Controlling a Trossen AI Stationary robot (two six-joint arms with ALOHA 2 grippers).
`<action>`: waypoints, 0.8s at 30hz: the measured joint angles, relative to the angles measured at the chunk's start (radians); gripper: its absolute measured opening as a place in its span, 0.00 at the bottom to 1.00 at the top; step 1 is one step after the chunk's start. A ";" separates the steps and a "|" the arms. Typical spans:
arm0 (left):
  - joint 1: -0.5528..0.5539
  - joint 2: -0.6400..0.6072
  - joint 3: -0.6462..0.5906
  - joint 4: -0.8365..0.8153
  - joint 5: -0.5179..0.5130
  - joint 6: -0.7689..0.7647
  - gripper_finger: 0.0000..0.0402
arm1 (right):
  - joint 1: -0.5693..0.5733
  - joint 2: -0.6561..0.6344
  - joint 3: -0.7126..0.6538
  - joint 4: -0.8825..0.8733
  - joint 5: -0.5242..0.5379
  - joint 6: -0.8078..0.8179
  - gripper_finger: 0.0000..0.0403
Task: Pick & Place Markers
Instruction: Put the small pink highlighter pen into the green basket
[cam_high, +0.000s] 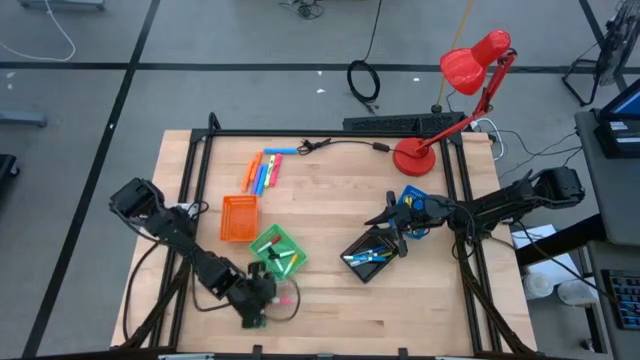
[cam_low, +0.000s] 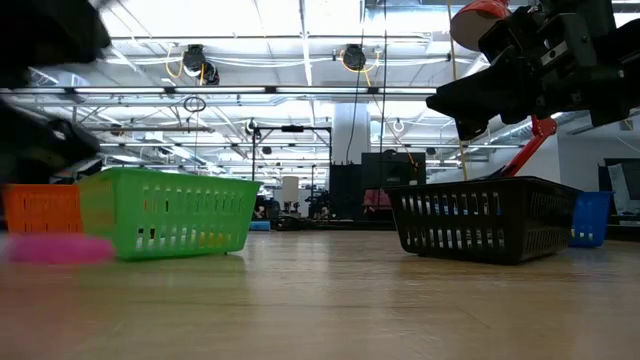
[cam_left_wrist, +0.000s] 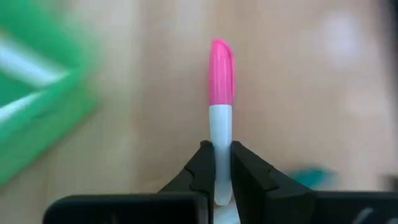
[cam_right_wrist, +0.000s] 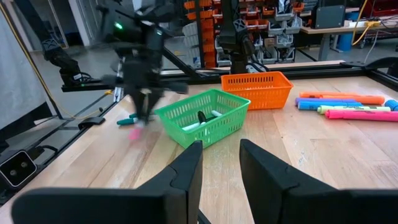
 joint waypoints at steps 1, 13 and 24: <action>-0.005 -0.001 0.018 0.004 0.020 0.010 0.07 | 0.000 0.000 0.000 0.000 0.000 0.000 0.23; -0.002 -0.011 0.213 -0.015 -0.061 0.301 0.08 | 0.000 0.000 0.000 -0.001 -0.002 0.000 0.23; 0.020 -0.111 0.281 -0.114 -0.213 0.505 0.06 | 0.000 0.000 0.000 -0.001 -0.003 0.000 0.23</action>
